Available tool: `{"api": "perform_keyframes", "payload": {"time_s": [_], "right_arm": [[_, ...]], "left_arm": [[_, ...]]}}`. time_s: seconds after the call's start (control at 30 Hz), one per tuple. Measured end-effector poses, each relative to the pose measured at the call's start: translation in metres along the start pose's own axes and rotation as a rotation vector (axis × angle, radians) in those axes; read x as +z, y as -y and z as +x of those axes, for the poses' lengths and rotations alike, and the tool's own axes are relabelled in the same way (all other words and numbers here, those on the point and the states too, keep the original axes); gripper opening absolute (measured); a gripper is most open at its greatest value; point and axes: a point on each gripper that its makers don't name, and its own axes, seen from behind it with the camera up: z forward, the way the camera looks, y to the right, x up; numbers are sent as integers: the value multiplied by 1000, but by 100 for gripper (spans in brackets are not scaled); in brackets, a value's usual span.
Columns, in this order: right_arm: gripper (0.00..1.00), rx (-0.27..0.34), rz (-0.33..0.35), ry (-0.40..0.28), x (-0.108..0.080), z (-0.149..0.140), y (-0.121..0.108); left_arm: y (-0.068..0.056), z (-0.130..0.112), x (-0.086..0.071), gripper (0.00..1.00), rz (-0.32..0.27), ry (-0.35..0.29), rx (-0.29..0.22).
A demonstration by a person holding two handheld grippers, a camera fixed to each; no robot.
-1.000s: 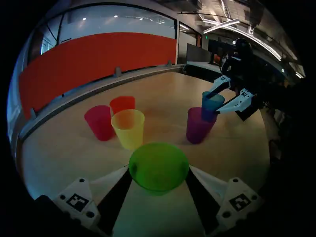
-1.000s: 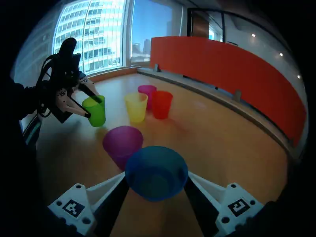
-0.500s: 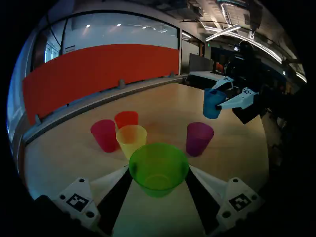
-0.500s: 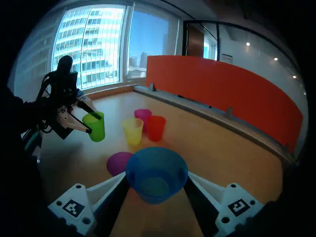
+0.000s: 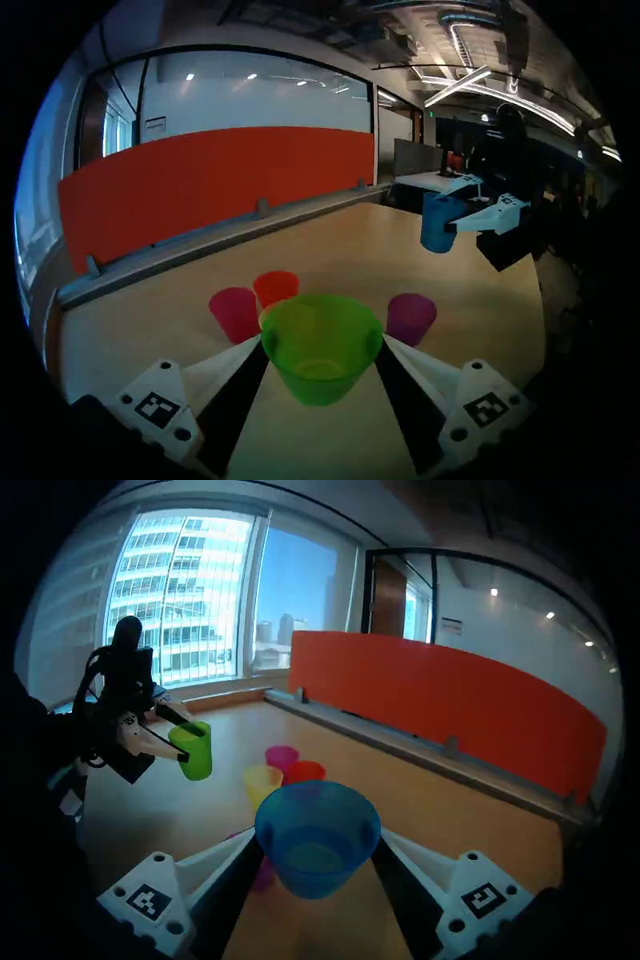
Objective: Pour water
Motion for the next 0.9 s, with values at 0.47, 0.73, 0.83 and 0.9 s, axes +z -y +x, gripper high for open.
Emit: {"api": "perform_keyframes", "payload": {"time_s": [0.47, 0.73, 0.83, 0.9], "right_arm": [[90, -2, -13, -92, -4, 35, -5], [90, 10, -11, -139, -7, 51, -5], [90, 11, -11, -150, -8, 55, -5], [89, 10, -12, -154, -7, 56, -6]], "left_arm": [[1, 43, -7, 88, 11, -111, -12], [0, 59, -10, 88, 11, -150, -13], [-1, 64, -11, 88, 7, -162, -18], [-2, 67, -12, 88, 3, -170, -21]]}}
